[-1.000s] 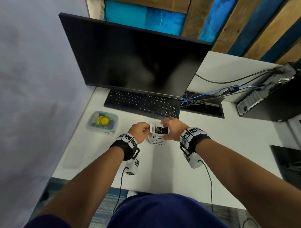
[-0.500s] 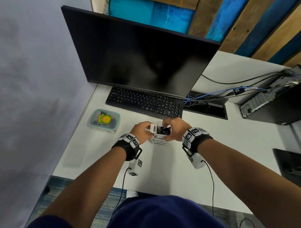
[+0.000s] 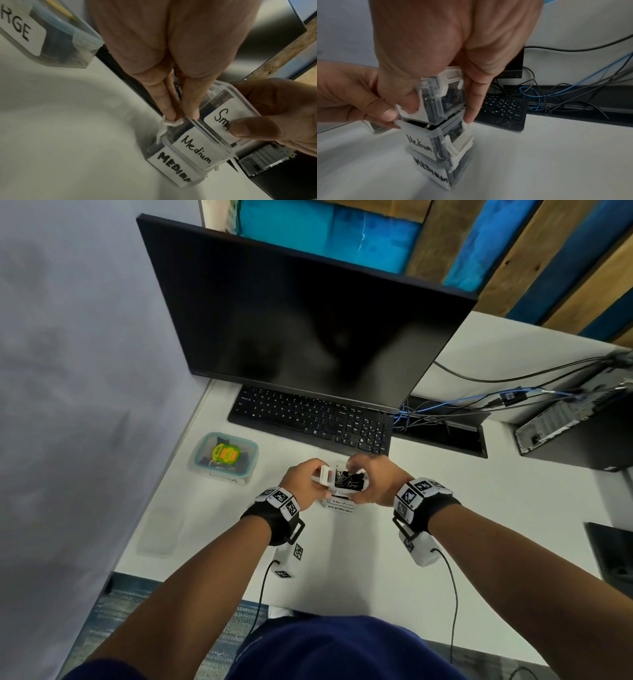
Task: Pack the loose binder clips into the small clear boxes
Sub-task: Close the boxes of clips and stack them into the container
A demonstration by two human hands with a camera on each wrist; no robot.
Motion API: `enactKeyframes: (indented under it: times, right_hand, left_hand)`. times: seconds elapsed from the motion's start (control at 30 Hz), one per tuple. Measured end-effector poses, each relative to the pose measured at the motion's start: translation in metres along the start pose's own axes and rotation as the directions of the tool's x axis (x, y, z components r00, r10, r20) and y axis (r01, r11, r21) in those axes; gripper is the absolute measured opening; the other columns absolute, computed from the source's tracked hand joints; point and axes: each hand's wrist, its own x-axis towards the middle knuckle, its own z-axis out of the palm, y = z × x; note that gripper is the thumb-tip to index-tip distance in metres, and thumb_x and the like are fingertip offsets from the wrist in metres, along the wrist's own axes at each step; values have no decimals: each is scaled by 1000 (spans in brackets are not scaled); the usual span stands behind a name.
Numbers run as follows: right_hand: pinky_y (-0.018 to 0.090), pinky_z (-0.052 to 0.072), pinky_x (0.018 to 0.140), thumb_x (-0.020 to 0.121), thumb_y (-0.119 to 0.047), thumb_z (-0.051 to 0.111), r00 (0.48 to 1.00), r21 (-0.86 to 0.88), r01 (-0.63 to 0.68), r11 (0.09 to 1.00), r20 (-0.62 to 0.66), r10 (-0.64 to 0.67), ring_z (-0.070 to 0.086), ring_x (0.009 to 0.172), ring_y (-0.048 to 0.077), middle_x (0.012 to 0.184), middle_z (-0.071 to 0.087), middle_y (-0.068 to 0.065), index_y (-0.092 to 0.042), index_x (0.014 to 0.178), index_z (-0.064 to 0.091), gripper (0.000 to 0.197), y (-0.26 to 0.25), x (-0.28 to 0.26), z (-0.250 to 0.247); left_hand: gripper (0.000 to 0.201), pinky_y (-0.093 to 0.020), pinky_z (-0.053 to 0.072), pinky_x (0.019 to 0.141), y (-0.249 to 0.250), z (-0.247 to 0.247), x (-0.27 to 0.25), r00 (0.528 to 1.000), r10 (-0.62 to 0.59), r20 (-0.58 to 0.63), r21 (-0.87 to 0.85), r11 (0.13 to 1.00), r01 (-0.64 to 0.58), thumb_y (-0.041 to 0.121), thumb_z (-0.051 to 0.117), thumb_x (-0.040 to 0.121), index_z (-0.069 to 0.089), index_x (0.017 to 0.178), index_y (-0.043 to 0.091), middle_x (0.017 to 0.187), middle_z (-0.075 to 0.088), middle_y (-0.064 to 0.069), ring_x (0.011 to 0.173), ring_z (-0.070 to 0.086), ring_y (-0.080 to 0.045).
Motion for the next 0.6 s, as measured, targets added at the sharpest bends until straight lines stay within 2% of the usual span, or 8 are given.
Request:
enactKeyframes:
  times: [0.1, 0.2, 0.33, 0.43, 0.53, 0.6]
  right_hand:
    - [35, 57, 81, 70, -36, 80, 1000, -21, -19, 1000, -3, 19, 63, 92, 19, 114, 66, -3, -22, 119, 54, 57, 0, 1, 1]
    - [36, 58, 78, 66, -42, 77, 1000, -50, -18, 999, -8, 18, 63, 89, 19, 109, 67, -1, -23, 114, 55, 57, -2, 3, 3]
    - [36, 58, 80, 69, -40, 78, 999, -35, -31, 999, -22, 30, 63, 89, 19, 107, 66, -1, -20, 113, 56, 54, -7, 4, 4]
    - [30, 54, 84, 72, -35, 81, 997, 132, -48, 990, -55, 56, 62, 95, 14, 114, 66, -7, -21, 117, 57, 53, -2, -1, 1]
    - [28, 47, 83, 74, -31, 82, 947, 388, -104, 916, -243, 211, 60, 97, 13, 112, 61, -7, -21, 118, 56, 52, 18, -13, -6]
    - [27, 45, 84, 73, -30, 83, 906, 390, -157, 907, -309, 290, 57, 99, 15, 112, 55, -4, -19, 118, 54, 54, 39, -23, -6]
  left_hand:
    - [36, -11, 41, 64, -2, 2, 1, 1000, -8, -18, -12, 1000, 8, 10, 77, 75, 61, 104, 25, 92, 66, 9, 84, 61, -13]
    - [43, -21, 46, 74, -5, 3, 0, 1000, -13, -7, -13, 1000, 13, 11, 77, 74, 58, 111, 24, 96, 66, 6, 88, 62, -16]
    - [70, -35, 57, 83, -5, 6, 0, 999, -14, 35, -63, 998, 16, 5, 83, 67, 47, 123, 26, 107, 66, 1, 89, 69, -17]
    - [88, -33, 57, 83, 2, 10, 2, 998, 22, 65, -28, 999, -20, 10, 86, 66, 40, 139, 26, 127, 56, 1, 93, 67, -16]
    - [80, -27, 53, 81, 1, 11, 3, 994, 22, 105, 27, 999, -24, 15, 84, 72, 43, 139, 28, 131, 53, 8, 92, 63, -13]
    - [73, -25, 51, 82, 1, 11, 3, 993, 33, 113, 81, 996, -43, 17, 83, 74, 46, 136, 30, 130, 55, 8, 93, 62, -12]
